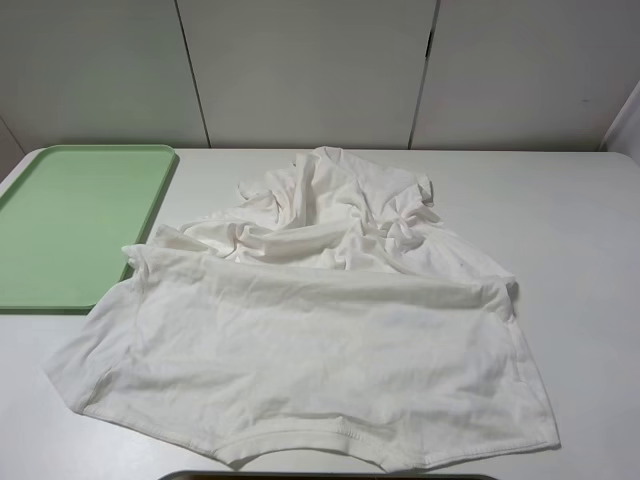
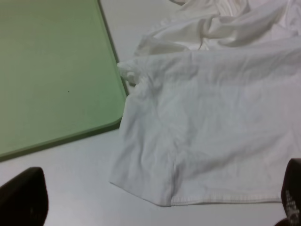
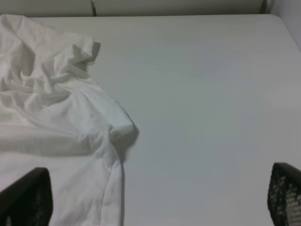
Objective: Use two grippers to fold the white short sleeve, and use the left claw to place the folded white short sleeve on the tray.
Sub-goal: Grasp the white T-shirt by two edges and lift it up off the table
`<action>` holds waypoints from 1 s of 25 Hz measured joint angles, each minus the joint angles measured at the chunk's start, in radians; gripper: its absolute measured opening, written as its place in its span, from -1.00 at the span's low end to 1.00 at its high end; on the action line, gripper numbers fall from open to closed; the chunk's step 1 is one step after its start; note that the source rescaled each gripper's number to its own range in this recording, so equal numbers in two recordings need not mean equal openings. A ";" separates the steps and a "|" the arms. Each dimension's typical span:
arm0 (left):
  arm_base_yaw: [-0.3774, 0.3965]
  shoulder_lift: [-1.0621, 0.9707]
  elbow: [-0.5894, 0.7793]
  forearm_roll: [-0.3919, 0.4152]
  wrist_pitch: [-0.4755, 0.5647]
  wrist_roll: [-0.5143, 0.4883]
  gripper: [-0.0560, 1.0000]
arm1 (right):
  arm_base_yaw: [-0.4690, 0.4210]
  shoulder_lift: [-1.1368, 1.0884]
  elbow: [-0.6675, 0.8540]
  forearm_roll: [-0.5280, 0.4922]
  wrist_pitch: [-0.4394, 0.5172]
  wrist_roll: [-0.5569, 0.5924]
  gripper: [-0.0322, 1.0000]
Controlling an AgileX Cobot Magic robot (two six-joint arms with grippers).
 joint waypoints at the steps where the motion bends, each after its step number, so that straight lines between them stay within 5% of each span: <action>1: 0.000 0.000 0.000 0.000 0.000 0.000 1.00 | 0.000 0.000 0.000 0.000 0.000 0.000 1.00; 25: 0.000 0.000 0.000 0.000 0.000 0.000 1.00 | 0.000 0.000 0.000 0.000 0.000 0.000 1.00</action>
